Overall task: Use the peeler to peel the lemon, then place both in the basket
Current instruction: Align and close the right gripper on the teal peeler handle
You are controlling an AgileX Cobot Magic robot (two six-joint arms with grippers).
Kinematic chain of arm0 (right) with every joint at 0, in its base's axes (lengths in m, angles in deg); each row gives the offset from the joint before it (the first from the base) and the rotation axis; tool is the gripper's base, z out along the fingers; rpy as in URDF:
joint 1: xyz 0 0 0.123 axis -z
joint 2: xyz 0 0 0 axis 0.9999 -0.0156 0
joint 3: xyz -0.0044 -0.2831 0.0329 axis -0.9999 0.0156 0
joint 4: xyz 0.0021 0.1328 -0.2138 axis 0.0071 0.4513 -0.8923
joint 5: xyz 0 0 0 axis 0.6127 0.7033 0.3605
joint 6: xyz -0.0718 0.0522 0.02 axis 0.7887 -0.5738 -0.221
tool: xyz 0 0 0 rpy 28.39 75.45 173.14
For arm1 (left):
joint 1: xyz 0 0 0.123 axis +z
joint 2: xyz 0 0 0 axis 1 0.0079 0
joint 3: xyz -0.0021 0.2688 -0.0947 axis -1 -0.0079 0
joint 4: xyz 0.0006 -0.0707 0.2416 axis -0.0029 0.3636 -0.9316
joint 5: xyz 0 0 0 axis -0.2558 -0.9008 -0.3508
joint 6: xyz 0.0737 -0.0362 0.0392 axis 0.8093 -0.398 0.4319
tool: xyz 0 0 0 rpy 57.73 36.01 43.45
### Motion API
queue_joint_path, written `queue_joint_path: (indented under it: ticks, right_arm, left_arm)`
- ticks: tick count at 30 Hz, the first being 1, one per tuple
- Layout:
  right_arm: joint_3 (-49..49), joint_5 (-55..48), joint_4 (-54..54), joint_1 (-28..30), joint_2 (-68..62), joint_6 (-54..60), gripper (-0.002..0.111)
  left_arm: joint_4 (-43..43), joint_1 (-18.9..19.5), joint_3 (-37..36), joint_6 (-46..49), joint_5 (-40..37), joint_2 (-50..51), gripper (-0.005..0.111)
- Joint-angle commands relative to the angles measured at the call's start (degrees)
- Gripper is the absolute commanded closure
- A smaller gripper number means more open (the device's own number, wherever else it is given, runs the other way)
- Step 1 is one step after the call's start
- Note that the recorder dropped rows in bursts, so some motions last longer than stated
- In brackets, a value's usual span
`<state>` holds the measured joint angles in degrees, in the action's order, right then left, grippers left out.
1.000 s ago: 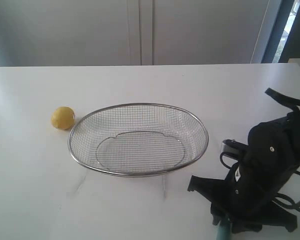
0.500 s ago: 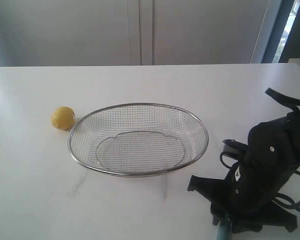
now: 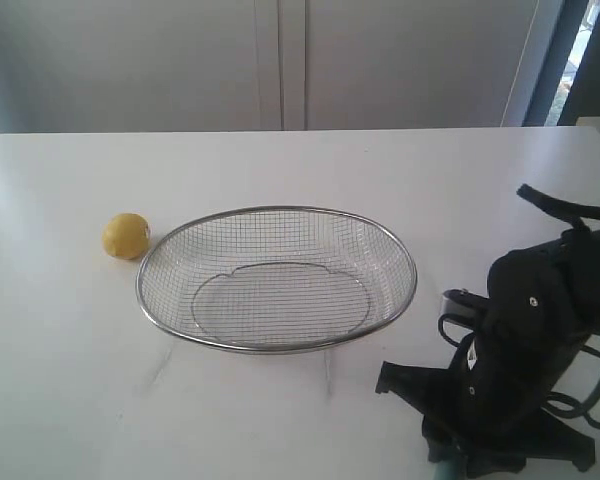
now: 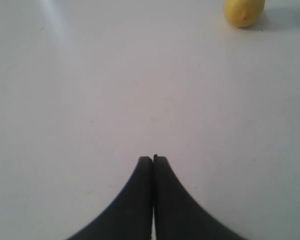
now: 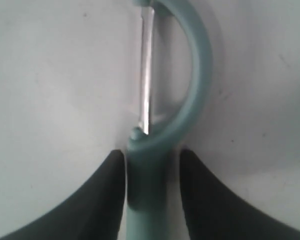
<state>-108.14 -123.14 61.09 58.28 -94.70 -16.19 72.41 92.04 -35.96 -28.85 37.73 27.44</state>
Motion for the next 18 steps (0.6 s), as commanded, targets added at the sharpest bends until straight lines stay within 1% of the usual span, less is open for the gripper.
queue_joint_path:
  ticks: [1, 2, 3, 4, 5, 12, 18]
  right_arm:
    - [0.2, 0.6, -0.2, 0.0, -0.9, 0.1, 0.082]
    - [0.2, 0.6, -0.2, 0.0, -0.8, 0.1, 0.086]
    - [0.2, 0.6, -0.2, 0.0, -0.8, 0.1, 0.097]
    - [0.2, 0.6, -0.2, 0.0, -0.8, 0.1, 0.106]
    - [0.2, 0.6, -0.3, 0.0, -0.8, 0.1, 0.108]
    - [0.0, 0.8, -0.4, 0.0, 0.0, 5.8, 0.108]
    - [0.0, 1.3, -3.5, 0.0, 3.8, 6.2, 0.108]
  left_arm:
    - [0.6, -0.5, -0.5, 0.1, -0.2, -0.2, 0.107]
    - [0.6, -0.5, -0.5, 0.1, -0.2, -0.2, 0.107]
    - [0.6, -0.5, -0.5, 0.1, -0.2, -0.2, 0.107]
    - [0.6, -0.5, -0.5, 0.1, -0.2, -0.2, 0.107]
    - [0.6, -0.5, -0.5, 0.1, -0.2, -0.2, 0.107]
    - [0.6, -0.5, -0.5, 0.1, -0.2, -0.2, 0.107]
    - [0.6, -0.5, -0.5, 0.1, -0.2, -0.2, 0.107]
